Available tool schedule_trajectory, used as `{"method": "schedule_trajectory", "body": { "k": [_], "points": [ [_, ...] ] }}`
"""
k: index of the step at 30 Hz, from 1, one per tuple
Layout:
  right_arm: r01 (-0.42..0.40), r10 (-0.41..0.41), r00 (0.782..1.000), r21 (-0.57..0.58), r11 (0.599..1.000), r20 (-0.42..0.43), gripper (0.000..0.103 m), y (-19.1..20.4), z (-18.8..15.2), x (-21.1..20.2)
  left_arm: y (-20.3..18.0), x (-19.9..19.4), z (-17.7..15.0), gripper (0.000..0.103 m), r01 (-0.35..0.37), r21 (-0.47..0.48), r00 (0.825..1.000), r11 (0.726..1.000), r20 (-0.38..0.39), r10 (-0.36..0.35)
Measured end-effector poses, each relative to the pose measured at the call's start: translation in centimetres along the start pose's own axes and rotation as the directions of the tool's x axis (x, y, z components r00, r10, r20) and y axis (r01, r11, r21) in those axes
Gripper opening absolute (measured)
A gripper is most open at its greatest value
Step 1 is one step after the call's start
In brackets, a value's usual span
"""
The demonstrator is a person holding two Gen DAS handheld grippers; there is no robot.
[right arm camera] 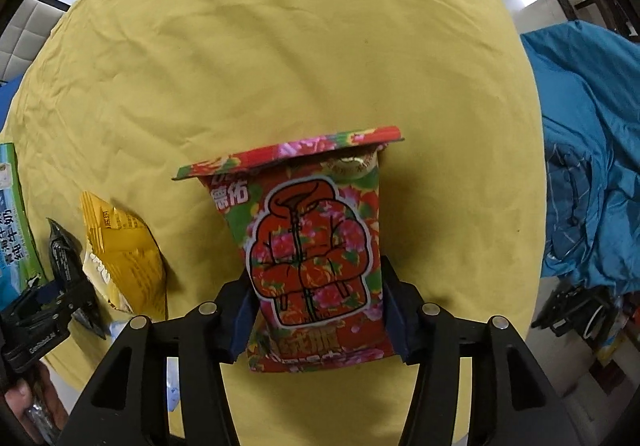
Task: Organize soft objects
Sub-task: 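Grasp the black bag with the left tool while the right tool grasps the red jacket-print bag, then carry the black bag and red jacket-print bag with both tools into the box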
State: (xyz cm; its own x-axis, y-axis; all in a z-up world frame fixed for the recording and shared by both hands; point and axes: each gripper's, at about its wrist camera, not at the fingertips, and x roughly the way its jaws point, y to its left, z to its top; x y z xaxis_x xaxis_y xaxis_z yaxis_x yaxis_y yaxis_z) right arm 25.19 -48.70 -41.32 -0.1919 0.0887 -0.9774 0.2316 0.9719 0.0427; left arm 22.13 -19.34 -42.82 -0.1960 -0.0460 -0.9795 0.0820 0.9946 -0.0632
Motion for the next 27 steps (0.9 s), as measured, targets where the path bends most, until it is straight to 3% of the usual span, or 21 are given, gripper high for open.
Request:
{"method": "schedule_trajectory", "body": {
  "k": [5, 11, 15, 20, 22, 24, 27],
  "points": [
    [-0.004, 0.003, 1.000, 0.023, 1.000, 0.010, 0.057, 0.6, 0.4, -0.4, -0.6, 0.6, -0.8, 0.064, -0.014, 0.000, 1.000, 1.000, 0.027, 0.014],
    [-0.017, 0.017, 1.000, 0.029, 0.999, 0.009, 0.057, 0.1, -0.9, -0.9, -0.1, 0.2, -1.1, 0.074, -0.001, -0.034, 0.996, 0.999, 0.091, 0.004],
    [-0.023, 0.023, 1.000, 0.027, 0.999, 0.006, 0.057, -0.5, -1.5, -0.6, 0.5, -0.4, -1.8, 0.078, 0.032, -0.044, 0.996, 0.999, 0.080, -0.029],
    [0.004, -0.004, 1.000, 0.016, 1.000, 0.020, 0.056, -0.3, -2.3, -0.8, 1.2, -0.1, 0.0, 0.078, 0.049, -0.018, 0.998, 0.999, 0.041, -0.048],
    [0.030, -0.030, 0.999, 0.011, 1.000, 0.026, 0.053, 0.0, -2.6, -0.9, 1.1, 0.1, 0.0, 0.072, 0.029, -0.015, 0.998, 0.999, 0.048, -0.028],
    [0.047, -0.047, 0.998, 0.010, 0.999, 0.035, 0.051, 0.3, -3.1, -0.9, 0.4, -0.1, 0.0, 0.053, -0.030, 0.003, 0.997, 1.000, 0.067, 0.030],
    [0.068, -0.068, 0.996, 0.007, 0.998, 0.052, 0.049, 1.2, -3.8, -1.0, 0.2, -0.4, -0.6, 0.052, -0.037, 0.017, 0.996, 0.999, 0.086, 0.036]
  ]
}}
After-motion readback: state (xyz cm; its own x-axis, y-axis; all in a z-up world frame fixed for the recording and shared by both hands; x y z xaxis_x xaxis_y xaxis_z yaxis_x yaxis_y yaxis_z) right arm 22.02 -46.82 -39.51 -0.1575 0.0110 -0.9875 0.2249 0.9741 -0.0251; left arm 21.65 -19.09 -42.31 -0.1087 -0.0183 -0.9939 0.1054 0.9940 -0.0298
